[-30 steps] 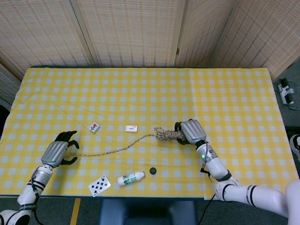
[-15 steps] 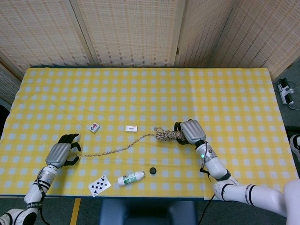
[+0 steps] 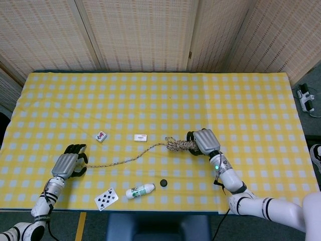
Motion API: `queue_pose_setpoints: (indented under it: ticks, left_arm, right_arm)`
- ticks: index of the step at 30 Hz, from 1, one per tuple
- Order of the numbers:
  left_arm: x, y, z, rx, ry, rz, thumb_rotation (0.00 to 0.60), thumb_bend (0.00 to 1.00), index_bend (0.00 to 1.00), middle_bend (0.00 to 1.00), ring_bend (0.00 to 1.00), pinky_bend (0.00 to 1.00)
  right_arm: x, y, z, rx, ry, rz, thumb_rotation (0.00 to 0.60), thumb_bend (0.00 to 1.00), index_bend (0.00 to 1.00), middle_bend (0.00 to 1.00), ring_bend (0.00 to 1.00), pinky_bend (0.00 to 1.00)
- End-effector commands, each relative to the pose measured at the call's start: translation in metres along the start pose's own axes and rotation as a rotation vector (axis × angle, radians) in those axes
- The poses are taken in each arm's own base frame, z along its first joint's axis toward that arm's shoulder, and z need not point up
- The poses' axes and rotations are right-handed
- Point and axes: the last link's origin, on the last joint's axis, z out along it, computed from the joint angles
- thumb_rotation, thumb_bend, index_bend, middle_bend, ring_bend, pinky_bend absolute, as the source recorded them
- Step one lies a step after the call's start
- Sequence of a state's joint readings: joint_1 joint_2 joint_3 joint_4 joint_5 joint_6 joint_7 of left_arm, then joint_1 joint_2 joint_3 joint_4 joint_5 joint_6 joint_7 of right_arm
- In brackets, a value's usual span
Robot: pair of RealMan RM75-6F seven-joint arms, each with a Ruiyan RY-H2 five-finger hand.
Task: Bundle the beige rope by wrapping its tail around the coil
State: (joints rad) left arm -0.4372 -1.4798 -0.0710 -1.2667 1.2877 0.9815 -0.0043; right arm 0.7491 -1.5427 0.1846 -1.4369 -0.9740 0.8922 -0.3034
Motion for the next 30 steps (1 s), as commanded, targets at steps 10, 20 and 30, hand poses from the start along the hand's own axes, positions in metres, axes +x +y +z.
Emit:
queue_pose_setpoints:
  ticks: [10,20,30]
  left_arm:
    - [-0.005,-0.002,0.002,0.009,-0.009,-0.004,0.6,0.42,0.55,0.15,0.1,0.0]
    - [-0.006,-0.002,0.003,0.002,0.01,-0.019,0.6,0.45,0.61,0.18,0.13,0.0]
    - [0.035,0.002,0.004,-0.057,0.125,-0.049,0.6,0.47,0.62,0.2,0.15,0.0]
  right_arm:
    - [-0.002,0.0,0.001,-0.001,-0.002,0.0,0.6,0.45,0.59,0.52,0.55,0.36]
    - [-0.002,0.001,0.0,-0.006,-0.003,0.002,0.6,0.45,0.59,0.52,0.55,0.36]
    - [0.008,-0.002,-0.015,0.038,0.043,0.115,0.6,0.48,0.61,0.54,0.58,0.37]
